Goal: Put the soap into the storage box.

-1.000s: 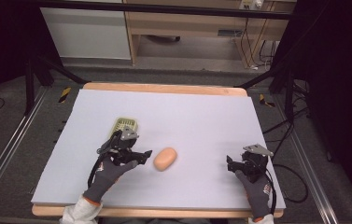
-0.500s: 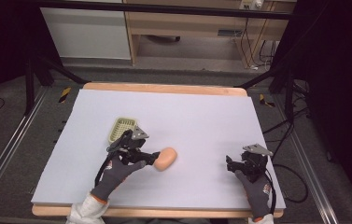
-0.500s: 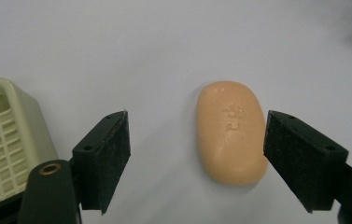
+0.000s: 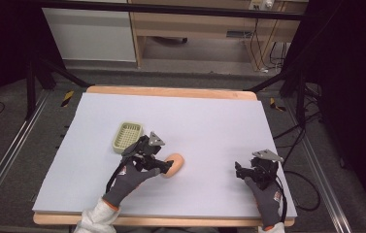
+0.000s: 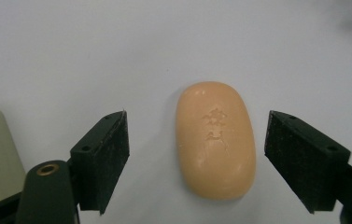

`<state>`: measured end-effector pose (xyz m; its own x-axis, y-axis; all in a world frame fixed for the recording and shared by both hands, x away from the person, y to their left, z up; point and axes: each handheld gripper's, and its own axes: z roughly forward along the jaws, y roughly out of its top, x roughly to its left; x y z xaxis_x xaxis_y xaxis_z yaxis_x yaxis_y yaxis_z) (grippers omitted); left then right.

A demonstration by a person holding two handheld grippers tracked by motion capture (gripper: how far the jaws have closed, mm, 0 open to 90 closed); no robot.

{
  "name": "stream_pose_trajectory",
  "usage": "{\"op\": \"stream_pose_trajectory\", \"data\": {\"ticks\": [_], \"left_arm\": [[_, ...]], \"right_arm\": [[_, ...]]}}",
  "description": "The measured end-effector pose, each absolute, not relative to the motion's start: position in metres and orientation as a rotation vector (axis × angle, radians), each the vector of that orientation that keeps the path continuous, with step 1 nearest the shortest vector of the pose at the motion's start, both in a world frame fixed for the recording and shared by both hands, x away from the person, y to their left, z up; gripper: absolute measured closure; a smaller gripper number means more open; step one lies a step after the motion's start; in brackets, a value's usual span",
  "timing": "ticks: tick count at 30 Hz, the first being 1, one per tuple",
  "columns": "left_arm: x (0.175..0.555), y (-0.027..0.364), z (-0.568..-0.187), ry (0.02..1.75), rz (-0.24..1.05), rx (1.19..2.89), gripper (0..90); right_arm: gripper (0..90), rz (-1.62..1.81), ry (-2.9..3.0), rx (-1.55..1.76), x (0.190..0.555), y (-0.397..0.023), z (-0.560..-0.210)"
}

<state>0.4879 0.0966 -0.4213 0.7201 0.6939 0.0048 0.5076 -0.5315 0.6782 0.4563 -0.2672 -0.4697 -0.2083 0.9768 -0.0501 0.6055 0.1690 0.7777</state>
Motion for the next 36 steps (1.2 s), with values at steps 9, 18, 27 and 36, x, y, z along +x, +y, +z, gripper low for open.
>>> {"op": "stream_pose_trajectory", "data": {"ticks": [9, 18, 27, 36], "left_arm": [[0.489, 0.086, -0.428, 0.895, 0.346, 2.277, 21.1], [0.492, 0.077, -0.435, 0.892, 0.342, 2.31, 20.5], [0.495, 0.071, -0.441, 0.891, 0.337, 2.343, 20.0], [0.496, 0.065, -0.449, 0.895, 0.333, 2.37, 20.0]], "right_arm": [[6.7, 0.855, 1.896, 1.49, 0.457, -0.267, -0.47], [6.7, 0.851, 1.899, 1.489, 0.457, -0.267, -0.47], [6.7, 0.851, 1.901, 1.488, 0.458, -0.267, -0.471], [6.6, 0.85, 1.901, 1.493, 0.458, -0.267, -0.471]]}}
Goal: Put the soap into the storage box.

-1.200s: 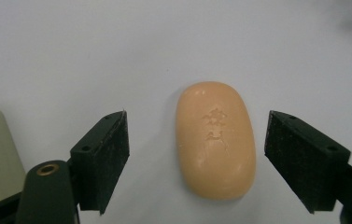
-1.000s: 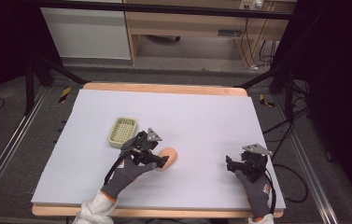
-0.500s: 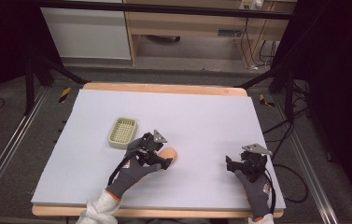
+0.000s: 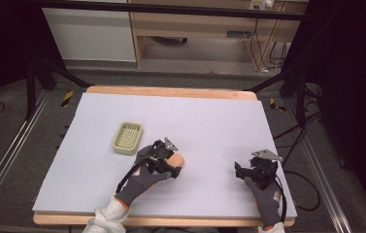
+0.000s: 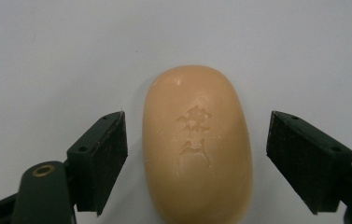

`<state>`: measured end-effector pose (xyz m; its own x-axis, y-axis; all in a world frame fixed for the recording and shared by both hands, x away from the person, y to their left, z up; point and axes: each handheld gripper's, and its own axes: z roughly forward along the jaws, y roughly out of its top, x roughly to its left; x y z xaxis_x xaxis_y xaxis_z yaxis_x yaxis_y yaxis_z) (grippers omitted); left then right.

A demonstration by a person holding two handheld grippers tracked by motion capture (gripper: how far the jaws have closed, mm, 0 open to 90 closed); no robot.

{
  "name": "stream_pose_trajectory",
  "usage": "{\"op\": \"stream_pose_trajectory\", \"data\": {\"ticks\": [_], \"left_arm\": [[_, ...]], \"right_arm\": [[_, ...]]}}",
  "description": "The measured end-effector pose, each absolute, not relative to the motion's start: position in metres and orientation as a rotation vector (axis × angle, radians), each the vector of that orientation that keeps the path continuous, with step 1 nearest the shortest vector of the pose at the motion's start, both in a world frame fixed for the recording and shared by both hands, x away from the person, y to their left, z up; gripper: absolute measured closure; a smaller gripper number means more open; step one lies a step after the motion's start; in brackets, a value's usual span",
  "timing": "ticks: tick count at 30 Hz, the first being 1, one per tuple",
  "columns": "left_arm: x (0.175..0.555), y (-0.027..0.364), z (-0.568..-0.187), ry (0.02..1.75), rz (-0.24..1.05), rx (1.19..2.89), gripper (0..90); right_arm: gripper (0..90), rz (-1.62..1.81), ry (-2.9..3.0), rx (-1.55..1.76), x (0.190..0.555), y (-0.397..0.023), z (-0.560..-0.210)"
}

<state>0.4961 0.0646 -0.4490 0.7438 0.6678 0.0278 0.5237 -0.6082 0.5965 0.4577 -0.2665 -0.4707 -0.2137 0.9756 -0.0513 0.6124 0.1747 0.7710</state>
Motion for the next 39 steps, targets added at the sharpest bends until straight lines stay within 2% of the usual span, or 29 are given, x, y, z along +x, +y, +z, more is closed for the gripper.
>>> {"op": "stream_pose_trajectory", "data": {"ticks": [19, 39], "left_arm": [[0.504, 0.061, -0.466, 0.924, 0.297, 2.417, 26.2], [0.506, 0.058, -0.463, 0.907, 0.284, 2.451, 31.0]], "right_arm": [[6.5, 0.843, 1.91, 1.496, 0.458, -0.266, -0.471], [6.5, 0.837, 1.912, 1.503, 0.459, -0.266, -0.472]]}}
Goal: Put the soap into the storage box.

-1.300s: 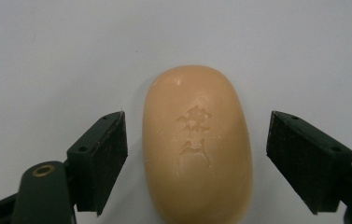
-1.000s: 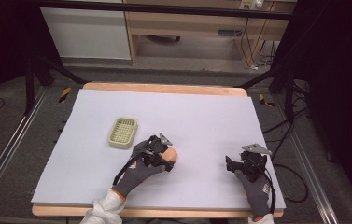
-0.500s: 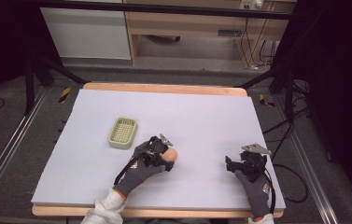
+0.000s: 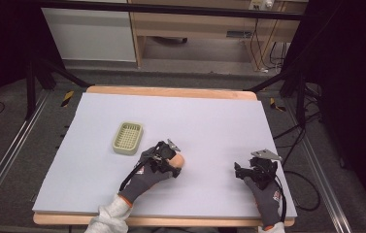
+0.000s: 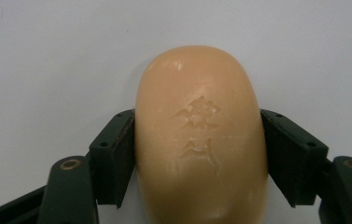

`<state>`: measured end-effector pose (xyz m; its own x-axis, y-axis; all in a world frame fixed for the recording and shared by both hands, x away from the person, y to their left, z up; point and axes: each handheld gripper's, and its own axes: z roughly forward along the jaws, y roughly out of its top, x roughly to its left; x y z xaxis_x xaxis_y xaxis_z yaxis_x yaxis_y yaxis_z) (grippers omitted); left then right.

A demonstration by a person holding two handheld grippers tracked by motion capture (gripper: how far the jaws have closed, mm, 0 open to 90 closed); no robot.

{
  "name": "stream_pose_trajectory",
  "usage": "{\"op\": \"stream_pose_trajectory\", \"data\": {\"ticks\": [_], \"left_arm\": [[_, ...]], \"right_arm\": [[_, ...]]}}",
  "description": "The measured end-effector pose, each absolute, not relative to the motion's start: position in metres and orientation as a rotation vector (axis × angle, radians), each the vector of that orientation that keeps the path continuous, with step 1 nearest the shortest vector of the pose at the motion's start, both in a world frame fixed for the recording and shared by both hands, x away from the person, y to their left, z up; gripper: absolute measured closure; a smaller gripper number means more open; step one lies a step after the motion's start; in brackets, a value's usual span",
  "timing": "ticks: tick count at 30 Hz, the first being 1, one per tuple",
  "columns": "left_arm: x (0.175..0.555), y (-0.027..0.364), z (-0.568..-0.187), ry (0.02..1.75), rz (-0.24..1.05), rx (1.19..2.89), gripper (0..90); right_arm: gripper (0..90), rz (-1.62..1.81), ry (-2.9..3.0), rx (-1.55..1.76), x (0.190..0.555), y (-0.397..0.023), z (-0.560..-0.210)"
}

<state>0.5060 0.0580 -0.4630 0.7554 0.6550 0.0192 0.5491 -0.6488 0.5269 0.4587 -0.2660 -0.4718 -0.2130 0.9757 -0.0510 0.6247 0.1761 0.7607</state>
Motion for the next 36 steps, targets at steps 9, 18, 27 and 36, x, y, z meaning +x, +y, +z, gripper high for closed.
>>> {"op": "stream_pose_trajectory", "data": {"ticks": [9, 18, 27, 36], "left_arm": [[0.506, 0.057, -0.462, 0.906, 0.293, 2.448, 31.4], [0.503, 0.058, -0.453, 0.894, 0.292, 2.422, 31.5], [0.499, 0.067, -0.444, 0.896, 0.303, 2.401, 31.6], [0.496, 0.078, -0.438, 0.906, 0.308, 2.394, 31.6]], "right_arm": [[6.5, 0.837, 1.915, 1.502, 0.458, -0.266, -0.472], [6.5, 0.837, 1.914, 1.5, 0.458, -0.267, -0.472], [6.5, 0.839, 1.91, 1.505, 0.458, -0.267, -0.471], [6.5, 0.839, 1.908, 1.509, 0.458, -0.267, -0.471]]}}
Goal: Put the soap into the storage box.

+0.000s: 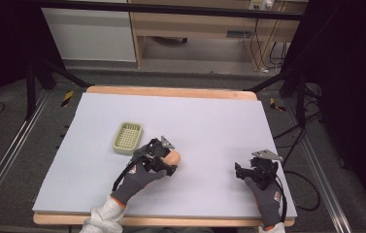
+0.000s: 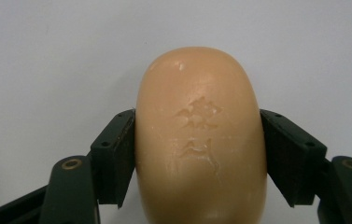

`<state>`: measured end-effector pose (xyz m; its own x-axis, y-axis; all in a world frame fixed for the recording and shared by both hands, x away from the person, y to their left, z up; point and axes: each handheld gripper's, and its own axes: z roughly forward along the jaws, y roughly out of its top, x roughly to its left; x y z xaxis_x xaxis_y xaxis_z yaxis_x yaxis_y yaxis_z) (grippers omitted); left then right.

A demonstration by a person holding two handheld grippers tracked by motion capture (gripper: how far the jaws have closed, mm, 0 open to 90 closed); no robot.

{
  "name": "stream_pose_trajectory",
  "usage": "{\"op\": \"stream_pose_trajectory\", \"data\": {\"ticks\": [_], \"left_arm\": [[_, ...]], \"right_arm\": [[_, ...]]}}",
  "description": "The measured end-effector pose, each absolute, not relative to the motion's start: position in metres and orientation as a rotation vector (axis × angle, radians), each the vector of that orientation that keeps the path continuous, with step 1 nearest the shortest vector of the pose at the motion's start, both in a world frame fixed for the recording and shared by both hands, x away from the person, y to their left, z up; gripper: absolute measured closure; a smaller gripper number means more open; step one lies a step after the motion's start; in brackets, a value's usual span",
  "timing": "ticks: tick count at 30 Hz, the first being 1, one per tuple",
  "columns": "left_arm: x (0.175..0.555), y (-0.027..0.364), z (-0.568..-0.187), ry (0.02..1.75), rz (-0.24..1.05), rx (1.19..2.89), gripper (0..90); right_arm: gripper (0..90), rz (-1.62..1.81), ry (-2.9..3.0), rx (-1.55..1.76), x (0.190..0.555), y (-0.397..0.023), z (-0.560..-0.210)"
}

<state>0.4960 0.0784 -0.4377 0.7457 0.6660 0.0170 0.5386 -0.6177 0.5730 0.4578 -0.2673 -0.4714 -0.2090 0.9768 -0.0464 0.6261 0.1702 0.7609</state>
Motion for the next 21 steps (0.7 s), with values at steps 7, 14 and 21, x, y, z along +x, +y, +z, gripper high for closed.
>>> {"op": "stream_pose_trajectory", "data": {"ticks": [7, 14, 21], "left_arm": [[0.493, 0.093, -0.434, 0.927, 0.327, 2.378, 31.6], [0.49, 0.107, -0.427, 0.947, 0.337, 2.349, 31.6], [0.488, 0.116, -0.425, 0.969, 0.342, 2.335, 31.7]], "right_arm": [[6.4, 0.837, 1.908, 1.511, 0.458, -0.267, -0.472], [6.4, 0.837, 1.916, 1.498, 0.457, -0.267, -0.472], [6.4, 0.854, 1.909, 1.499, 0.455, -0.269, -0.47]]}}
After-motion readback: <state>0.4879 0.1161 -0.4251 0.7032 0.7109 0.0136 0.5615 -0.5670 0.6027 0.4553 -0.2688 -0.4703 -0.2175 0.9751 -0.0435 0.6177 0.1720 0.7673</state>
